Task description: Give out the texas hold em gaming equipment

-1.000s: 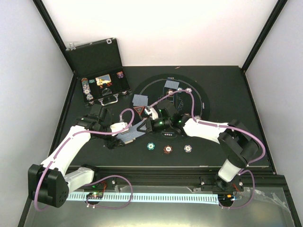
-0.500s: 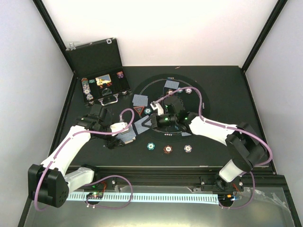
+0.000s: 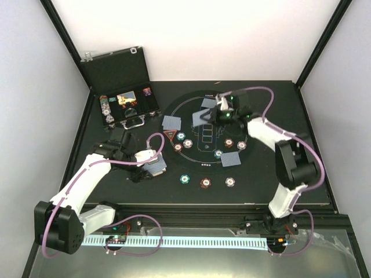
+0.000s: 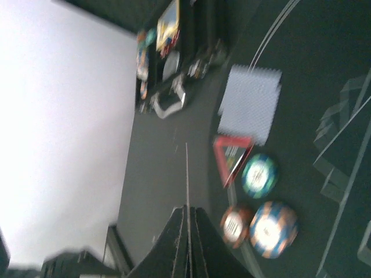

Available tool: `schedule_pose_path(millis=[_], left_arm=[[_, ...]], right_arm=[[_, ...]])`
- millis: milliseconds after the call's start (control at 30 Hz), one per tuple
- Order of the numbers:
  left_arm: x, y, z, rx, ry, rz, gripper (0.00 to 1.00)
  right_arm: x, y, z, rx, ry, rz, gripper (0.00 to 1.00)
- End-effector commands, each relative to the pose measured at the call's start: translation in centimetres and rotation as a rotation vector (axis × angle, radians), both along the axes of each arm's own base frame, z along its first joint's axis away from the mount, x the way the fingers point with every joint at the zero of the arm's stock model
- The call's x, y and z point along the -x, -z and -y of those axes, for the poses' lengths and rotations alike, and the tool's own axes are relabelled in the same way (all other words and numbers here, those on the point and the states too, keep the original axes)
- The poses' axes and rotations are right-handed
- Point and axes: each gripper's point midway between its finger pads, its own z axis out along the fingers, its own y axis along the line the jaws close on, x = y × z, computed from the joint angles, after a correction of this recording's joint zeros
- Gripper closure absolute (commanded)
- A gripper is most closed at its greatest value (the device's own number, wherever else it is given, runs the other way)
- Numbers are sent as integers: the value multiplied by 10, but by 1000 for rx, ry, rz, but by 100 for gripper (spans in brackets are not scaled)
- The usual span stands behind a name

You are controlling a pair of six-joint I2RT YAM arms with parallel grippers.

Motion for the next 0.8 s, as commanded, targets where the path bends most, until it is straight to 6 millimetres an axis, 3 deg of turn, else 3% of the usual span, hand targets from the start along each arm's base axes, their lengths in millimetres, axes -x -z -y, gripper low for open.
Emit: schedule_pose_path(millis=[0,100,200,367,433,533,667,767], left_arm=[[-8,-13,4,20,3,37,98],[-8,-13,4,20,1,33,98],[-8,-13,4,19,-2,29,98],[-8,-12,4,21,-8,23,98],[-7,-11,4,22,-7,20,99],[-7,-11,3,15,-8,22,98],[-7,-13,3,18,-6,26,98],[-7,-14,3,21,-7,27,98]], right_arm=[[-77,18,36,54,101,-14,95],[-128,38,52,92,161,-46,95],[-171,71,66,116,217,-95,95],[-213,95,78,110,287,-130,91],[-220,98,82,112,305,-134,88],[-224,89,87,126,320,-116,76],[-216,72,102,182,338,-81,60],[-201,55,118,234,362,-63,55]])
